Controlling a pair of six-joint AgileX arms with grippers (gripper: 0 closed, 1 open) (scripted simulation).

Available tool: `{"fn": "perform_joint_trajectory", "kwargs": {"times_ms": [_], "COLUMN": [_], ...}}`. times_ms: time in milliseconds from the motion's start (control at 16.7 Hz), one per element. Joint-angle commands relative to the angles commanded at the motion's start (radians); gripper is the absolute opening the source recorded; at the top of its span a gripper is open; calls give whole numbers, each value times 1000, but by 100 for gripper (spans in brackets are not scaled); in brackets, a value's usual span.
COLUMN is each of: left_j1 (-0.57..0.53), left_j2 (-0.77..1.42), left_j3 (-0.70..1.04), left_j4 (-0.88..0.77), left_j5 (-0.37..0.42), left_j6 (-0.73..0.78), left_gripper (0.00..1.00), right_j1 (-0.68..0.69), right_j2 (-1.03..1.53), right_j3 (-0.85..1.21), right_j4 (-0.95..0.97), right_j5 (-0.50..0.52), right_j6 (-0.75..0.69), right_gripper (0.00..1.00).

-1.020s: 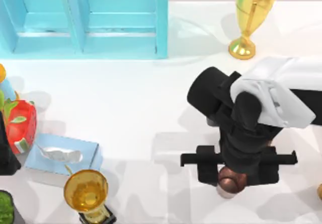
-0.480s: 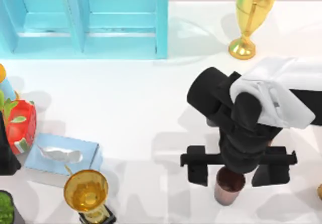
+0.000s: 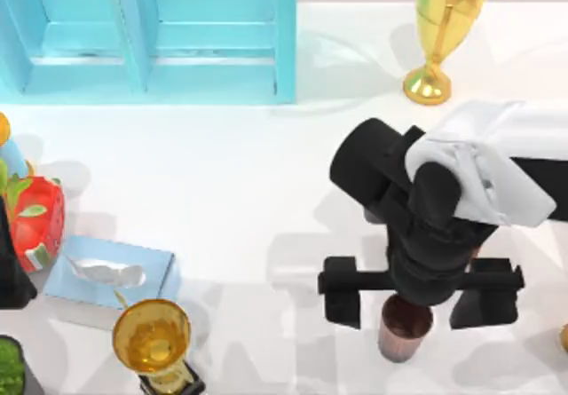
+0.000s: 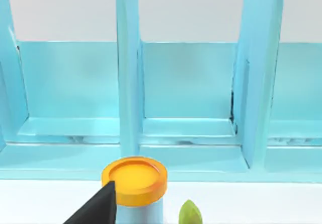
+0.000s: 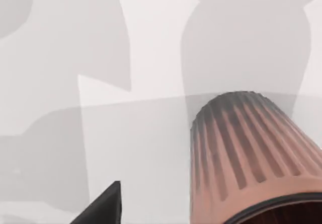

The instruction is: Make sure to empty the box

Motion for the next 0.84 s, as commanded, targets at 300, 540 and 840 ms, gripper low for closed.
{"fn": "perform_joint_trajectory", "kwargs": {"times_ms": [300,540,840], "left_j1": [0,0,0], "left_j2": [0,0,0], "left_j3": [0,0,0], "left_j4": [0,0,0], "left_j5": [0,0,0], "left_j6": [0,0,0], "left_gripper": [100,100,100], "right_j1": [-1,-2,-4], "right_j2": [-28,-63,-83], "right_j3": [109,236,306], "right_j4": [-138,-299,-389], "right_j5": [0,0,0], "right_j6": [-1,-3,-5], "right_gripper": [100,100,100]}}
